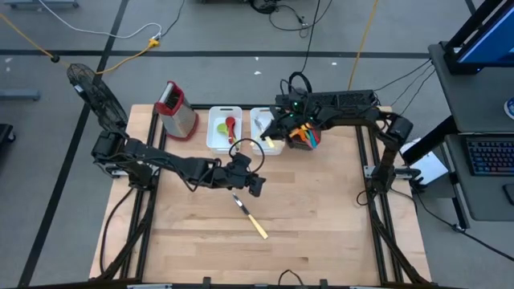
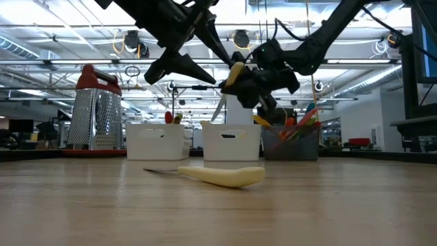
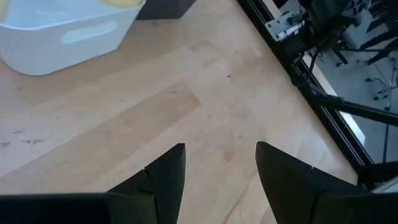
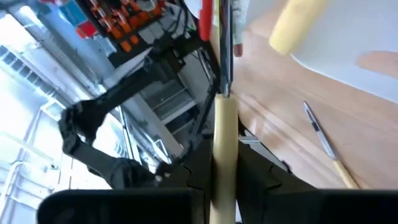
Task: Pick & Place Kitchen Items
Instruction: Put the yellow knife into the right white bin
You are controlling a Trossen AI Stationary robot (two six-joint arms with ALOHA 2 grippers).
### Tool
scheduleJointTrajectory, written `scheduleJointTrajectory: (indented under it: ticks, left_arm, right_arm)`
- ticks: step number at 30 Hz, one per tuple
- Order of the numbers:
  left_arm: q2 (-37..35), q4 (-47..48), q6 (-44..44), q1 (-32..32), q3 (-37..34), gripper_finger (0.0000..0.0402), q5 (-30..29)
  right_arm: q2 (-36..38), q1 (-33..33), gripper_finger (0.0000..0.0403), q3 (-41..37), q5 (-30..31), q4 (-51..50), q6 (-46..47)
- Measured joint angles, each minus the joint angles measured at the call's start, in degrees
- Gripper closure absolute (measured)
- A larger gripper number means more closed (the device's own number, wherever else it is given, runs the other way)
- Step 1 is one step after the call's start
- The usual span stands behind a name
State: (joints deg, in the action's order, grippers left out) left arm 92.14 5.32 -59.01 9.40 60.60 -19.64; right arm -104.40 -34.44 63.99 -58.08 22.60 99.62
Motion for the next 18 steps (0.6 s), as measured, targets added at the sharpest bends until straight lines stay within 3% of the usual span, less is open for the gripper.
scheduleJointTrajectory:
  ticks: [11, 18]
  left_arm:
    - [0.0, 0.4, 1.8, 0.9, 0.0, 0.0202, 0.1]
    - [0.0, 0.4, 2.6, 0.9, 0.0, 0.0202, 0.2]
  right_arm:
    - [0.0, -1.6, 0.0360, 0.1, 2.6, -6.8, -1.0]
    - [0.1, -1.6, 0.0326, 0.1, 3.0, -6.6, -1.6]
